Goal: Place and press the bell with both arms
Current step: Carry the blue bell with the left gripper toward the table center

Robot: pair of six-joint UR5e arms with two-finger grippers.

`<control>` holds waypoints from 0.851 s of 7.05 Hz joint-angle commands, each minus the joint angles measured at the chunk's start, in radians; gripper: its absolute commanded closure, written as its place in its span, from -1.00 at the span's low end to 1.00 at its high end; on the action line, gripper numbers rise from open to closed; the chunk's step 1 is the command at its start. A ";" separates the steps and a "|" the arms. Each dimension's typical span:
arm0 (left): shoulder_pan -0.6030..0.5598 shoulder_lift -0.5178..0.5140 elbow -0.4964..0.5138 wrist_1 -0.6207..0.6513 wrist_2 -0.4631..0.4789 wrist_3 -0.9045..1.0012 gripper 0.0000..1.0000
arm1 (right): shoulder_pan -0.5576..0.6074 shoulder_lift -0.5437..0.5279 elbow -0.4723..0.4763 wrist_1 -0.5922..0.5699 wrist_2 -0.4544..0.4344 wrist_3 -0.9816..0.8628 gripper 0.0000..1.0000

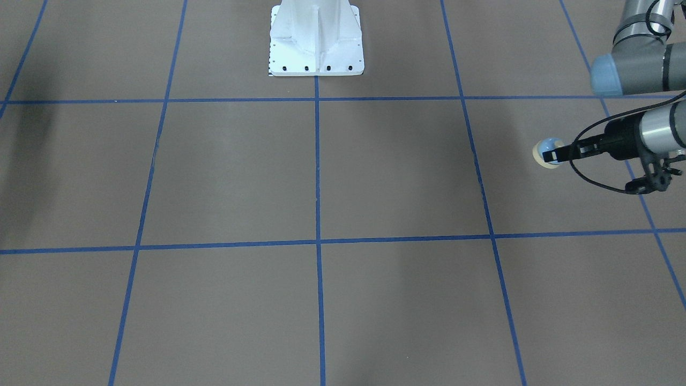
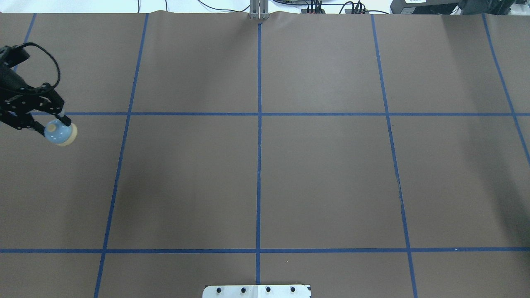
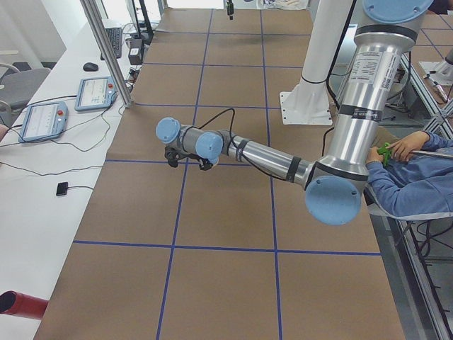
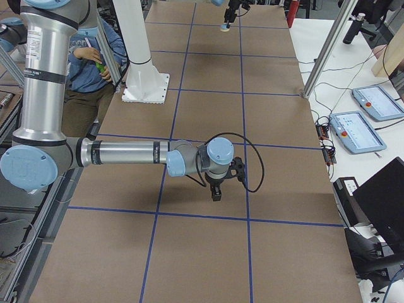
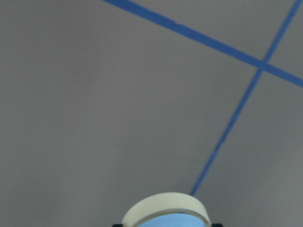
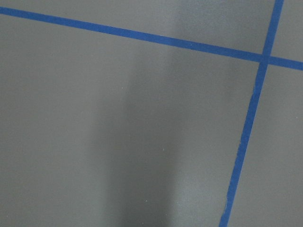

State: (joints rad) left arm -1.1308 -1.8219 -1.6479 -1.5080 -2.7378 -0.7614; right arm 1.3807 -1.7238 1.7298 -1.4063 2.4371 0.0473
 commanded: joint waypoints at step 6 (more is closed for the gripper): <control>0.392 -0.477 0.153 -0.011 0.228 -0.328 0.25 | 0.001 0.009 -0.035 0.003 -0.004 -0.006 -1.00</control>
State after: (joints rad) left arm -0.7954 -2.2140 -1.5602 -1.5140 -2.5554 -1.0778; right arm 1.3815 -1.7191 1.6964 -1.4041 2.4334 0.0433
